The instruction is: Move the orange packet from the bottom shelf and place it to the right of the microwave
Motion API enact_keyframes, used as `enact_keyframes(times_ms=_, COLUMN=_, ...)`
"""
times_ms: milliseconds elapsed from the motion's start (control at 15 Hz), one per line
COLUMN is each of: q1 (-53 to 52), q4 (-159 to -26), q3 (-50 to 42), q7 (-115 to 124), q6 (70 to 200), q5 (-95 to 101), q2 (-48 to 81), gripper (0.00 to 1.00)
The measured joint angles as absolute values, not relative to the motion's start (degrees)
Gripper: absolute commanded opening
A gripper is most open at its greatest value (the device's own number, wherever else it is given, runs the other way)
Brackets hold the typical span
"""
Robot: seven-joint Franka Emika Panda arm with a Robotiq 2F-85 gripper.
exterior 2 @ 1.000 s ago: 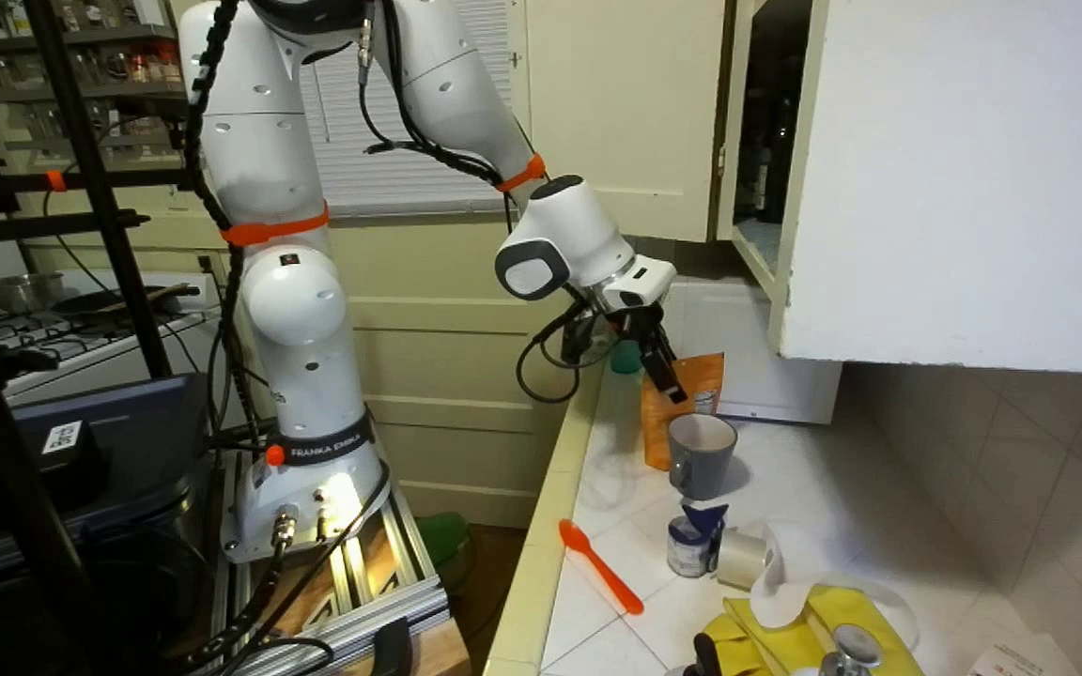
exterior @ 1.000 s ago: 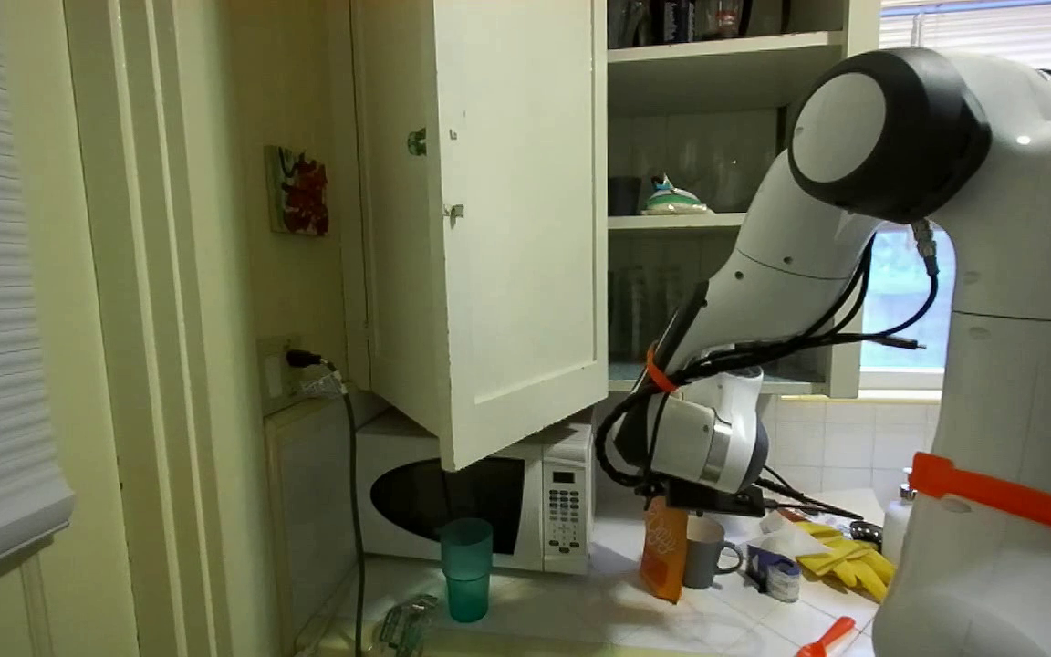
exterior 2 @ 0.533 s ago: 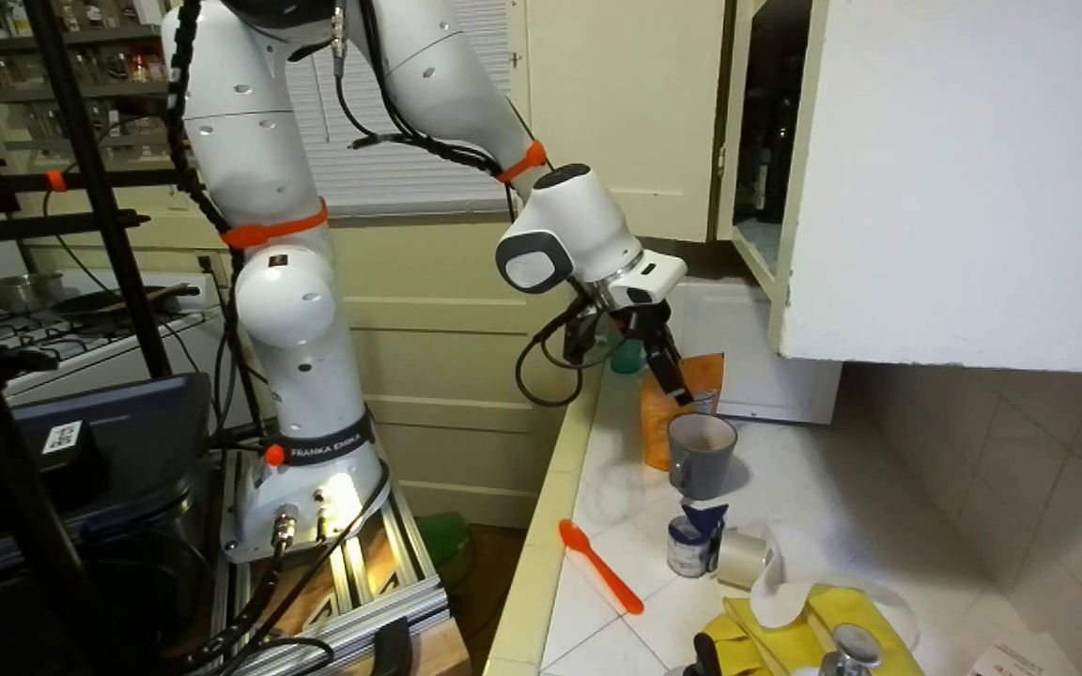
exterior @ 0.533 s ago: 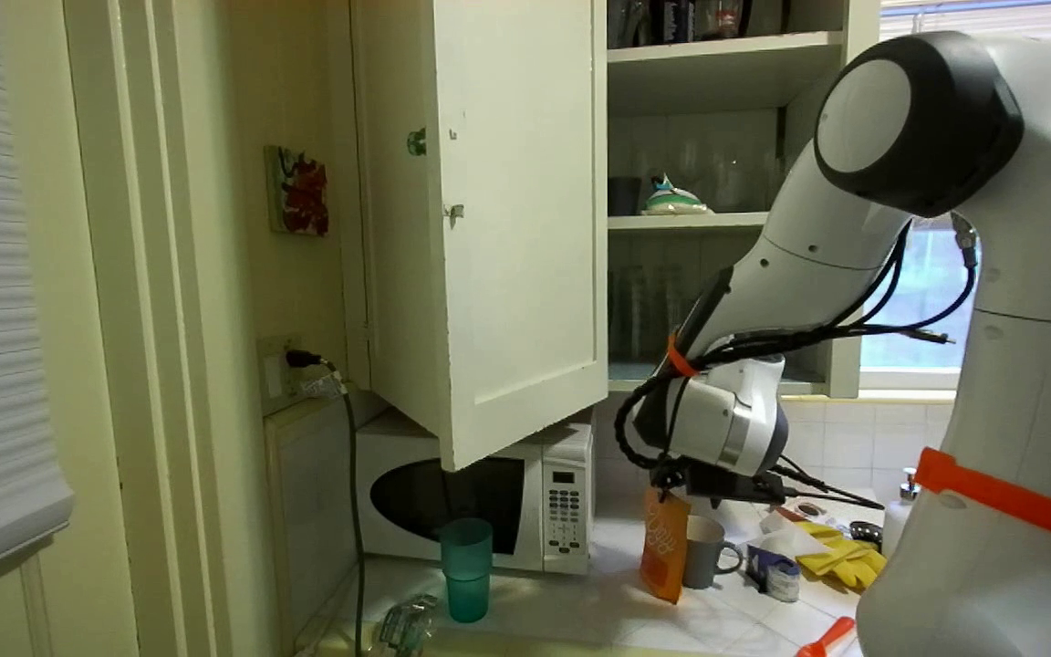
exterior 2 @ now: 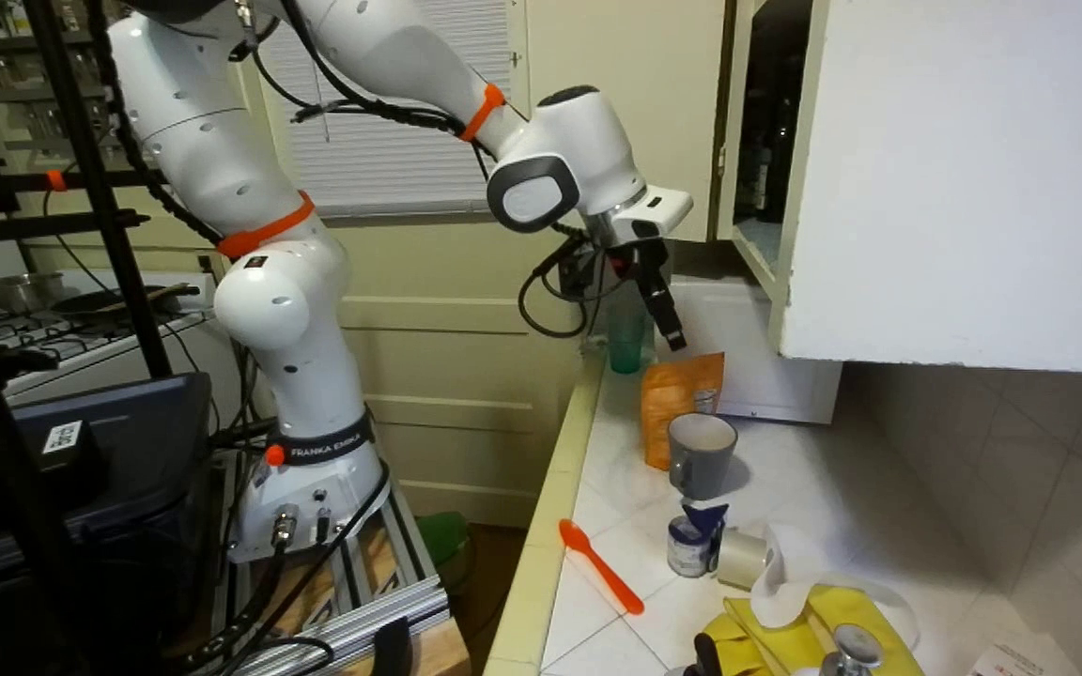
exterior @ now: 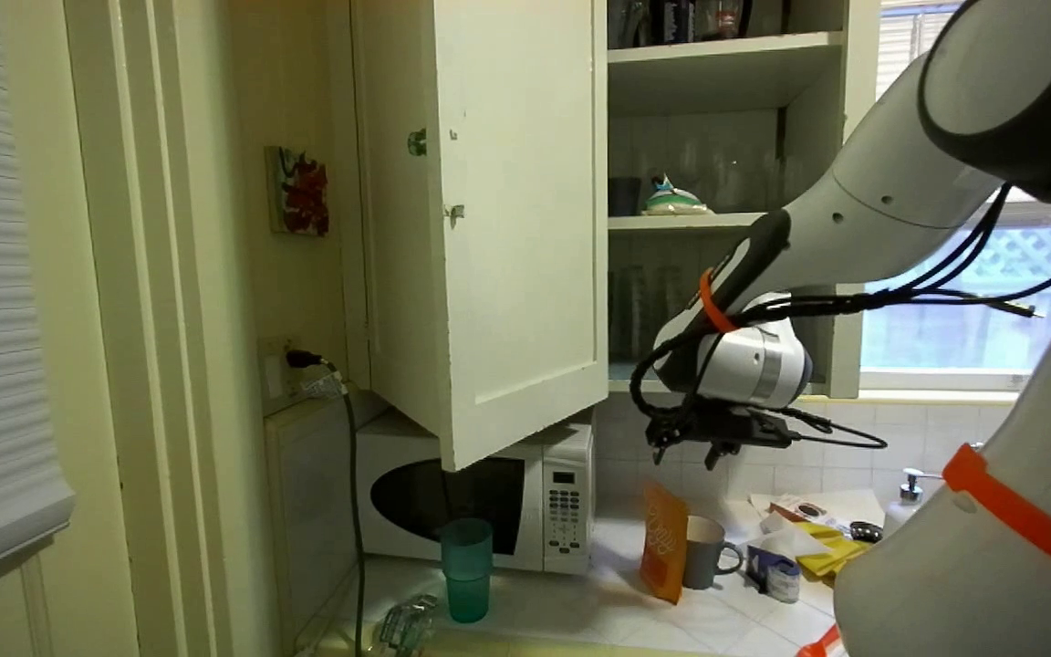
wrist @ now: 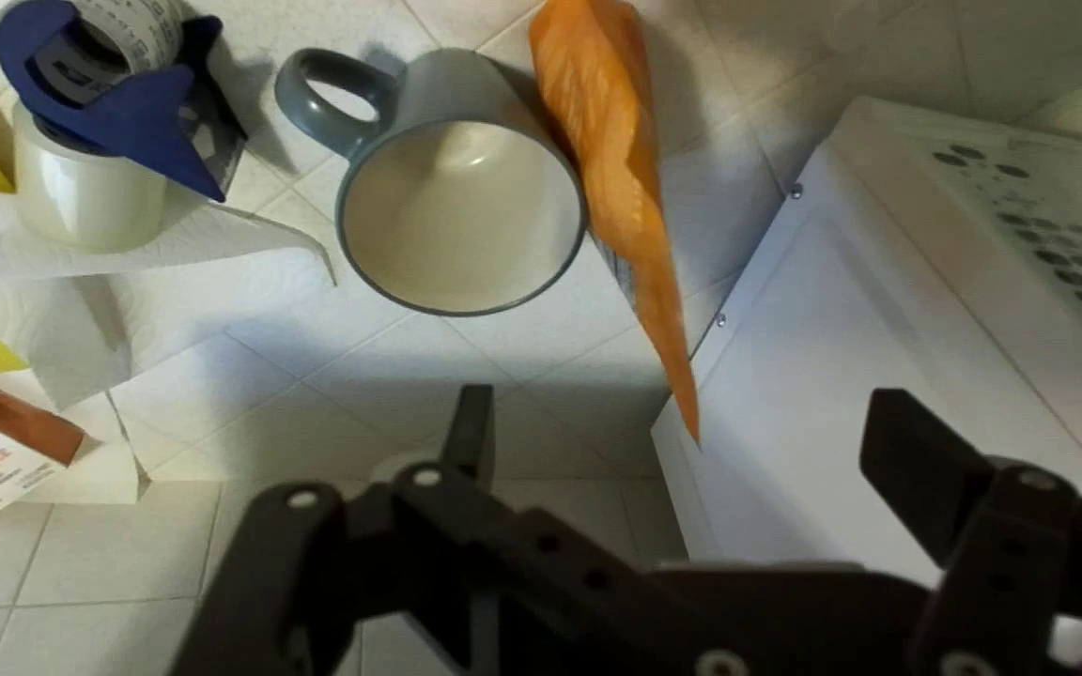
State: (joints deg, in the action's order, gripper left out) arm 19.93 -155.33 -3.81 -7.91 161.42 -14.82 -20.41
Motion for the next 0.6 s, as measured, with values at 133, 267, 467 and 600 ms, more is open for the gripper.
enact_keyframes(times_ms=133, q1=19.6, q4=-154.2, q3=-4.1, q7=-4.1, q6=155.2, q5=-10.9, q2=-24.5, gripper=1.0)
enact_keyframes(times_ms=267, q1=19.1, q4=-153.1, q3=-4.2, q7=-1.5, q6=150.5, q5=-8.8, q2=-27.6, gripper=1.0)
enact_keyframes(times_ms=467, q1=18.2, q4=-151.8, q3=-4.2, q7=0.9, q6=145.9, q5=-7.2, q2=-30.4, gripper=1.0)
enact_keyframes(times_ms=600, q1=17.9, q4=-151.5, q3=-4.3, q7=1.4, q6=144.8, q5=-7.0, q2=-31.2, gripper=1.0)
